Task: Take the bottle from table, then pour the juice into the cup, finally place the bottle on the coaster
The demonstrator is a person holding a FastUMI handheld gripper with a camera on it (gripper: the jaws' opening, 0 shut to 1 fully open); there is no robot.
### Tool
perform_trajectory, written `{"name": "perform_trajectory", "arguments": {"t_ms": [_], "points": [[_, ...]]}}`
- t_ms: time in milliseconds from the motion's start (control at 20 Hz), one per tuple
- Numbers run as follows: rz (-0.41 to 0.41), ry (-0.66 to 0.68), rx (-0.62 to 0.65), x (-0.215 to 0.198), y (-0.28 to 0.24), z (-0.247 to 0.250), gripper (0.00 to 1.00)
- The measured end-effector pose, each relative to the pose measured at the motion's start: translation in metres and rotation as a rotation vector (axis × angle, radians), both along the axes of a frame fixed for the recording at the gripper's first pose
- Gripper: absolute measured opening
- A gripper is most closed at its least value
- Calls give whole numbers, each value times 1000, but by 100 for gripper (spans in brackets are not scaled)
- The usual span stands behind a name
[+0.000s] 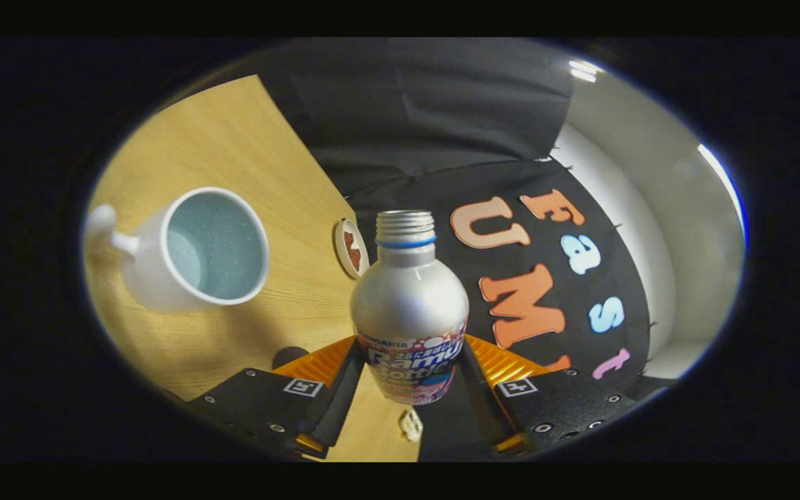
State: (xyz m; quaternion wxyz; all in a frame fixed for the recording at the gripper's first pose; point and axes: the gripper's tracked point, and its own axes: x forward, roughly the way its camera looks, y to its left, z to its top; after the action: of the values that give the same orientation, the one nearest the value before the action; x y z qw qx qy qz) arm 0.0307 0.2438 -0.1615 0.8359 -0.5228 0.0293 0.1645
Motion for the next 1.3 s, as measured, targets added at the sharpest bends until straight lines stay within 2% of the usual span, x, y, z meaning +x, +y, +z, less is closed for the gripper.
{"name": "perform_trajectory", "arguments": {"t_ms": [450, 700, 1000, 1300], "points": [[-184, 252, 488, 24, -13, -13, 76], [-257, 367, 691, 34, -18, -29, 76], [-321, 453, 832, 38, -23, -44, 76], [-374, 502, 901, 43, -26, -60, 76]]}}
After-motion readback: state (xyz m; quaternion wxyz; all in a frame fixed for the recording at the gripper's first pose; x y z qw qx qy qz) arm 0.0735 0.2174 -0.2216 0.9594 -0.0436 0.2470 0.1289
